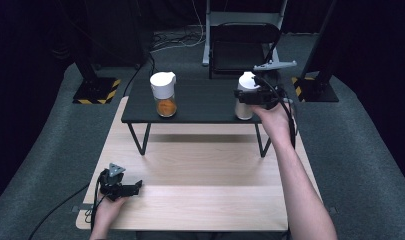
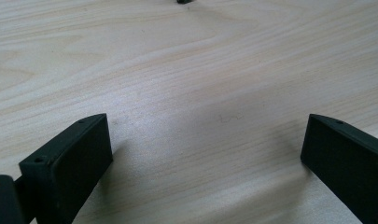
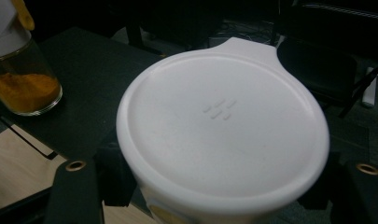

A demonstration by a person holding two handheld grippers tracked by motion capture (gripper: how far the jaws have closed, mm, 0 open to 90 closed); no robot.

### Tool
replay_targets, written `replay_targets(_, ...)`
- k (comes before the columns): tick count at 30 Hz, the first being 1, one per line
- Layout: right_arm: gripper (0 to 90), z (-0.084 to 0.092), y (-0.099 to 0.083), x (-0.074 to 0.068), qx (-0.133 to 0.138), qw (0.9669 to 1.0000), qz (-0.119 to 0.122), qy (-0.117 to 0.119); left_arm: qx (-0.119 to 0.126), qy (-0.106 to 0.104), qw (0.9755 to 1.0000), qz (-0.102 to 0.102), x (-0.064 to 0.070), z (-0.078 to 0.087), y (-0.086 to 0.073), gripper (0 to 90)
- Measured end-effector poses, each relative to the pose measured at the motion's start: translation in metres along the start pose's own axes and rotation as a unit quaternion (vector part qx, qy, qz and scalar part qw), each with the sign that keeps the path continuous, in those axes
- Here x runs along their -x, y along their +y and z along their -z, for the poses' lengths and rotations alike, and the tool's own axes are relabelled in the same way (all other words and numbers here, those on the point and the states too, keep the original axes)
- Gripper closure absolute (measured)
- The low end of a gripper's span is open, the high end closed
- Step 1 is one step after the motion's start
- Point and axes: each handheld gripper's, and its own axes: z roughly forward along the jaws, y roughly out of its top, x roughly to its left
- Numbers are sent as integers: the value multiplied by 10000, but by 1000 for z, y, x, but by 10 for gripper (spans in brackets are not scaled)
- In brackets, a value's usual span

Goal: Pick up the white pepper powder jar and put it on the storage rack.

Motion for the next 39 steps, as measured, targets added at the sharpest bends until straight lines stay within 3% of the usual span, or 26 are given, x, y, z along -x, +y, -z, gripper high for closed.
replay_targets(23,295,-36,19,-6,-206,9998,-32,-78,1,-20,10000,-15,-1,0,0,13)
replay_targets(32,291,-38,18,-5,-164,9999,-29,-27,0,-20,10000,-17,-1,0,0,13)
replay_targets(39,195,-35,17,-5,-157,9998,-95,-42,0,-21,10000,-17,-1,0,0,13)
